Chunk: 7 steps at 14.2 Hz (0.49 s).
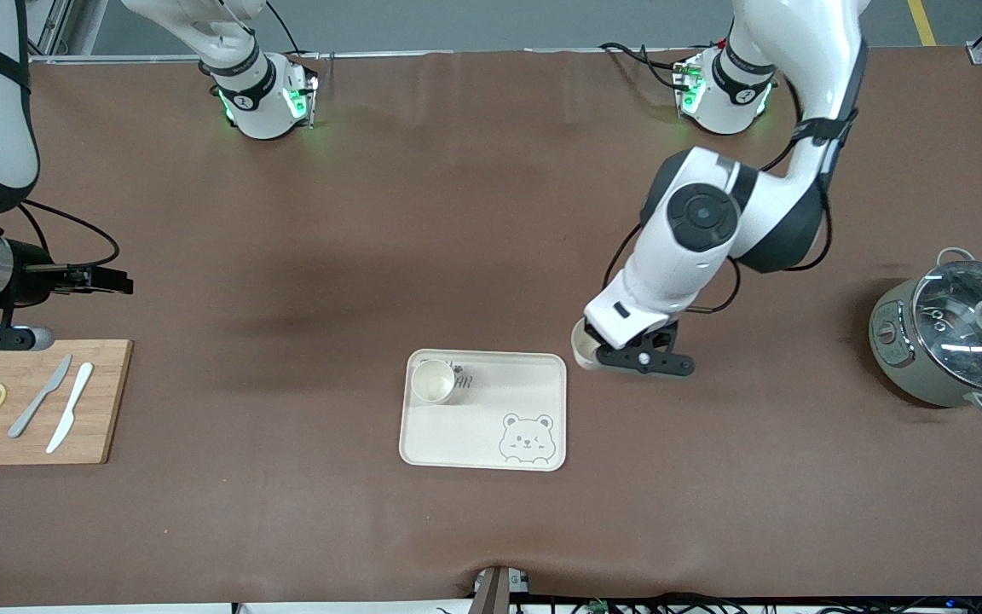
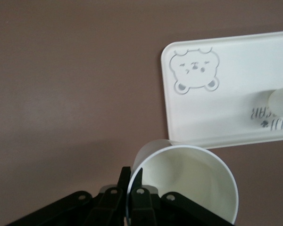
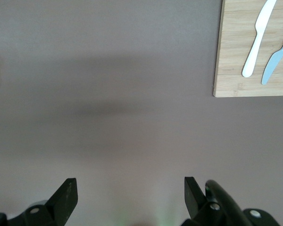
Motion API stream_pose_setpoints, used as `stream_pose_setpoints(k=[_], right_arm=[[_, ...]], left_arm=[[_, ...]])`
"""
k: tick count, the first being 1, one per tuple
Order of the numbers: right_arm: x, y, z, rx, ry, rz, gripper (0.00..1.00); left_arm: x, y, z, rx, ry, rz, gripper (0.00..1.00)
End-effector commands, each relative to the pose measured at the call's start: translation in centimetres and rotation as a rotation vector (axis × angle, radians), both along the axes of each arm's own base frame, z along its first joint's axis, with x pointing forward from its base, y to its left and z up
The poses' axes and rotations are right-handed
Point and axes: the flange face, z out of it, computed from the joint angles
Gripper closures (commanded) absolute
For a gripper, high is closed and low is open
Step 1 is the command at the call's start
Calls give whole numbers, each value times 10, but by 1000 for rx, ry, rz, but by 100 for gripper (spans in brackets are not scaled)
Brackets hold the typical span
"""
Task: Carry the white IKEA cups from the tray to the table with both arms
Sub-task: 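Lift the cup with the left gripper while the right gripper reaches out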
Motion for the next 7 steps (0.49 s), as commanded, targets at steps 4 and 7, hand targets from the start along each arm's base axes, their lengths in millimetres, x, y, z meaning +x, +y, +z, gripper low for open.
stream_pose_setpoints(k=[4,7], right_arm=[[7,43,-4,-13,1,-21,0],[8,73,-14,-47,20,-109,0]], left_arm=[[-38,78,9,-1,18,-84,100],[-59,123,-16,-36,-13,-114,100]])
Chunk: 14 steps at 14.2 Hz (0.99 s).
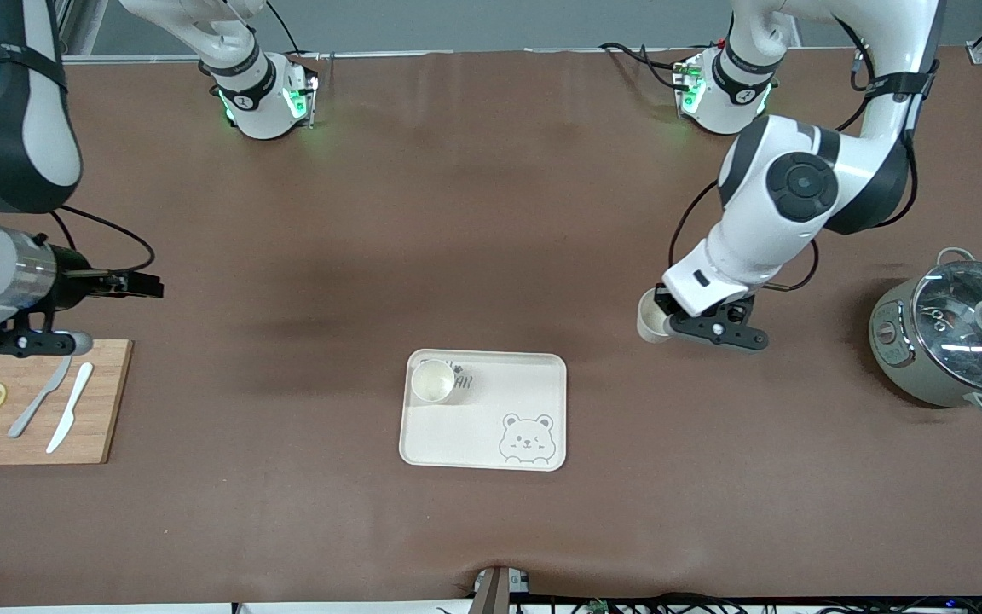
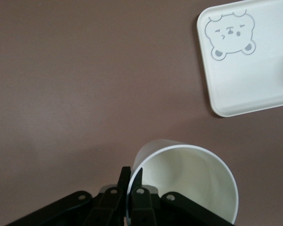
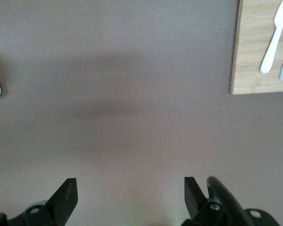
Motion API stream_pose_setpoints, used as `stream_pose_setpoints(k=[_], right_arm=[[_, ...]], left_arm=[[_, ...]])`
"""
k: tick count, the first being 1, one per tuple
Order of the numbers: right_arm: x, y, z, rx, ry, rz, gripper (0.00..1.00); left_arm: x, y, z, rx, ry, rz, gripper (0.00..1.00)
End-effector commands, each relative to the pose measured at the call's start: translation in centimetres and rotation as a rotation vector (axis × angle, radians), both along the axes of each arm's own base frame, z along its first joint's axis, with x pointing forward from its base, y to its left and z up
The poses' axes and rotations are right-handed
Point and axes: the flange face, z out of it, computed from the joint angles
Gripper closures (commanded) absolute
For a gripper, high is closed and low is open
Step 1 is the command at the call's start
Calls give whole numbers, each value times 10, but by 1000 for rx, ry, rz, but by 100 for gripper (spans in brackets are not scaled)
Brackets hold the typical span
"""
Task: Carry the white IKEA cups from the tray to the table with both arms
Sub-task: 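Lift the cup with the left gripper while the right gripper reaches out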
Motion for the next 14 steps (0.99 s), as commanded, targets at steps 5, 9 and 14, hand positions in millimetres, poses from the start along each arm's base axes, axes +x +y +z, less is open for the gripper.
stream_pose_setpoints(k=[5,9,14], right_arm=[[10,29,-15,77,13,-186,0],[17,48,-25,58,-5,-255,0],[26,78,-52,34,-8,-328,0]], left_arm=[[-47,90,-49,-40,-37,-81,100],[-63,126,-83,-46,-60,-108,100],[-77,150,-118,-100,-61,-130,100]])
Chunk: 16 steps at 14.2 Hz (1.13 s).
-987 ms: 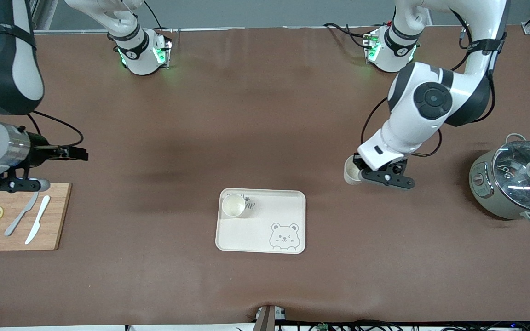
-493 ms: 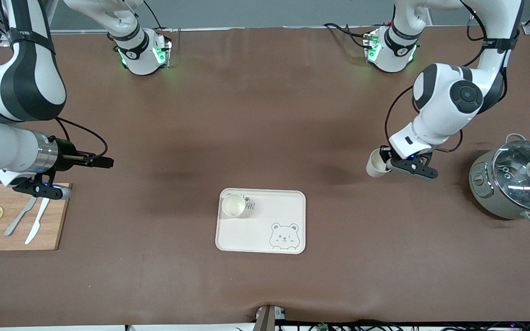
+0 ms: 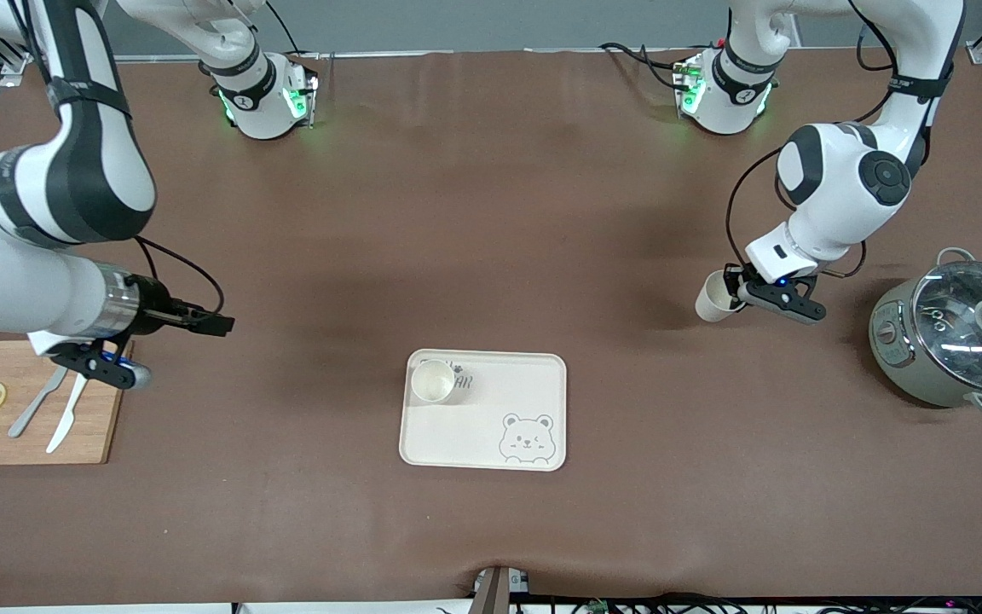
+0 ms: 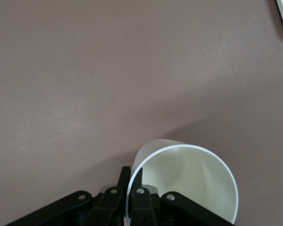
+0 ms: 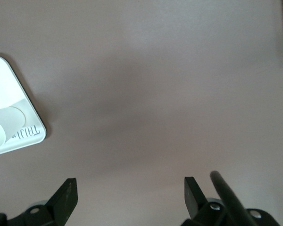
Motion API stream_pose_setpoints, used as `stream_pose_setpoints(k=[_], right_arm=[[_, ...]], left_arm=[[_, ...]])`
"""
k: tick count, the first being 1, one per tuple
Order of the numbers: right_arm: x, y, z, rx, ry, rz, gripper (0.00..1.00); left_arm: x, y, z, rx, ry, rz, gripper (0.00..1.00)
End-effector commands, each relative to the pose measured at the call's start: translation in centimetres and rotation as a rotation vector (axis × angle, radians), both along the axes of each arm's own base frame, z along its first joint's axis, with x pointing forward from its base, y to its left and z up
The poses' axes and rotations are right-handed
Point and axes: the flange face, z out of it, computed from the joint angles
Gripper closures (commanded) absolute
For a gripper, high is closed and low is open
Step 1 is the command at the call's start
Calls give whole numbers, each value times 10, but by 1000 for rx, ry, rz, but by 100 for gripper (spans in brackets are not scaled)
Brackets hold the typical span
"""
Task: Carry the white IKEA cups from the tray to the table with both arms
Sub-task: 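Lower the cup beside the pot while the right gripper reaches the tray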
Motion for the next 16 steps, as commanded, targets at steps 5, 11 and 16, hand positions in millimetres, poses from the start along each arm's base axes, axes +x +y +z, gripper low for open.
stream_pose_setpoints(k=[5,11,16], right_arm=[[5,43,-19,-31,12,-145,0],[11,86,-43,-2,13,-302,0],[13,113,-57,-6,-8,-336,0]], left_arm=[[-6,13,-31,-10,-11,-25,100],[-5,25,-63,24,-11,-55,100],[-5,25,-66,24,-6,-55,100]])
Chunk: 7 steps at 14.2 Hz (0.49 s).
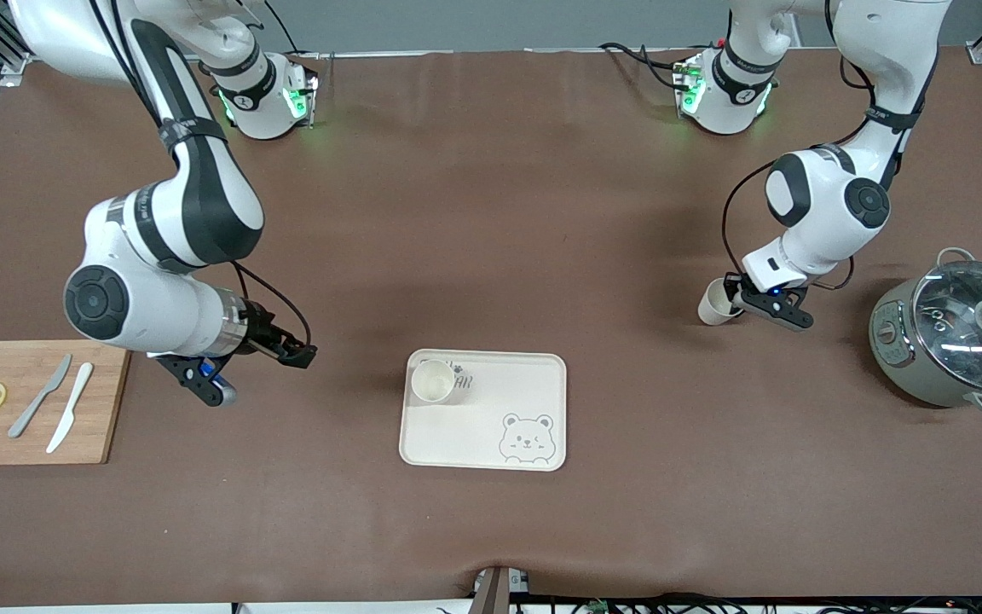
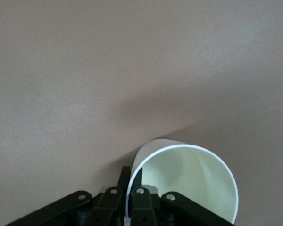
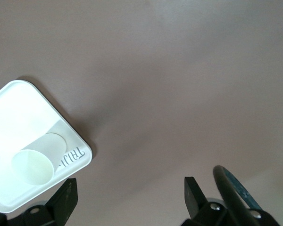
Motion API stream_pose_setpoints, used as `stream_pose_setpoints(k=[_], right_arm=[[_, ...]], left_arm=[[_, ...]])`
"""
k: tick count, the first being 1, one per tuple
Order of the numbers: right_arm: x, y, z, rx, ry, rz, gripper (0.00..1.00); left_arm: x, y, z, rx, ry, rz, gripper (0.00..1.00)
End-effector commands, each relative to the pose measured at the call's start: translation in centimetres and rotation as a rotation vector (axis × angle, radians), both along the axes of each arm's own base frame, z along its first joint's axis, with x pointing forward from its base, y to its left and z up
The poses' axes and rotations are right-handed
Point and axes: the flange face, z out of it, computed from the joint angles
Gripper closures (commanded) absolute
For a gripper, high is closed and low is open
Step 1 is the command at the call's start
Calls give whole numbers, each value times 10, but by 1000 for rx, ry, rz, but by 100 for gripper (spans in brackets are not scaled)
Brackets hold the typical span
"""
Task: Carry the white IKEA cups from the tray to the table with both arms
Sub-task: 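Lower the cup beside the pot while the right gripper reaches the tray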
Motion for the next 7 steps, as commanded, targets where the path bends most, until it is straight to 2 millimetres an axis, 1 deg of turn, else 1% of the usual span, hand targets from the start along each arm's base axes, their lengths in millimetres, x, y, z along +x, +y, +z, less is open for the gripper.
stream_pose_setpoints(k=[1,2,3,4,5,7], right_arm=[[2,25,-8,2,-5,-72,0],[2,32,-14,-5,3,-84,0],[4,37,-23,-9,6,-98,0],[4,46,-26,-14,-6,-110,0],[-1,61,-26,-17,-9,-109,0],[-1,66,-24,-14,-9,-136,0]], left_arm=[[2,1,1,-8,-15,-5,100],[2,-1,2,-8,-15,-9,100],[2,-2,2,-8,-16,-13,73],[3,-3,2,-7,-18,-14,47],[3,-2,3,-7,-19,-14,25],[4,0,4,-6,-21,-14,0]])
